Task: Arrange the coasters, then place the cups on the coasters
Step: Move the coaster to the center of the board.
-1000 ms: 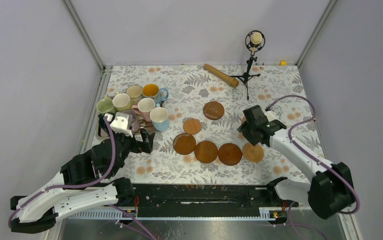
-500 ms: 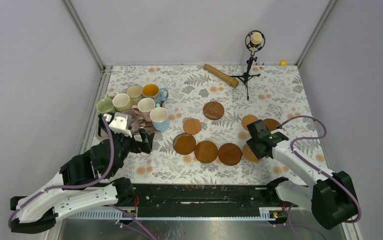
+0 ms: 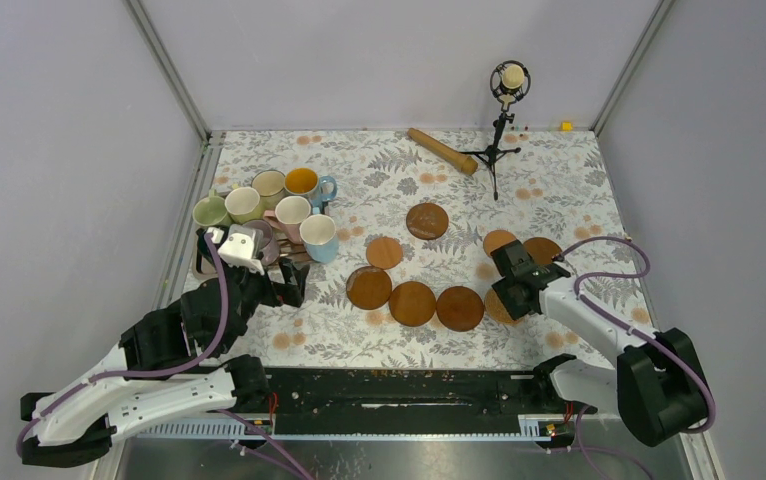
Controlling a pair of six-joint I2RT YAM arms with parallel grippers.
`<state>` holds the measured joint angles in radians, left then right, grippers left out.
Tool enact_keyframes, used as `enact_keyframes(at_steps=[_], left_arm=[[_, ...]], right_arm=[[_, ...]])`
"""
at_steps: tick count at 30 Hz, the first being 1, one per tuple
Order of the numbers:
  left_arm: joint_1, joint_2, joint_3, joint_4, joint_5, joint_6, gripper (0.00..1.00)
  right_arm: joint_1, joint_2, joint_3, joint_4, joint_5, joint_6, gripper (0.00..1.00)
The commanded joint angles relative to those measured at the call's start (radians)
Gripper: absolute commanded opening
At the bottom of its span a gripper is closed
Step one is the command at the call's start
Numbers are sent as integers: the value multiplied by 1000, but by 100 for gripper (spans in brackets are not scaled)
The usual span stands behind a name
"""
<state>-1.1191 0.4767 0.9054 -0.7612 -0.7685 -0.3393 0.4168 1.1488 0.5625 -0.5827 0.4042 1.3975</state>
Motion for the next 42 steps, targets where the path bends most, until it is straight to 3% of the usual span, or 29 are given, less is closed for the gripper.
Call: enact_keyframes(at_steps=[1,18,27,36,42], left_arm=[[2,-4,-7,43,-2,8,98],[2,-4,-7,48,2,13,98],[2,-9,-9,46,-7,13,98],[2,-12,-11,46,-14,12,98],[2,-3,-9,46,-12,13,98]], right_arm=[[-6,34,-8,25,29,33,49],[-9,202,65,173,-8,-59,42],[-35,348,216,186,-46,-155,42],[-35,503,310,284,-196,-193,36],[-21,572,318,441,-349,-230,33]])
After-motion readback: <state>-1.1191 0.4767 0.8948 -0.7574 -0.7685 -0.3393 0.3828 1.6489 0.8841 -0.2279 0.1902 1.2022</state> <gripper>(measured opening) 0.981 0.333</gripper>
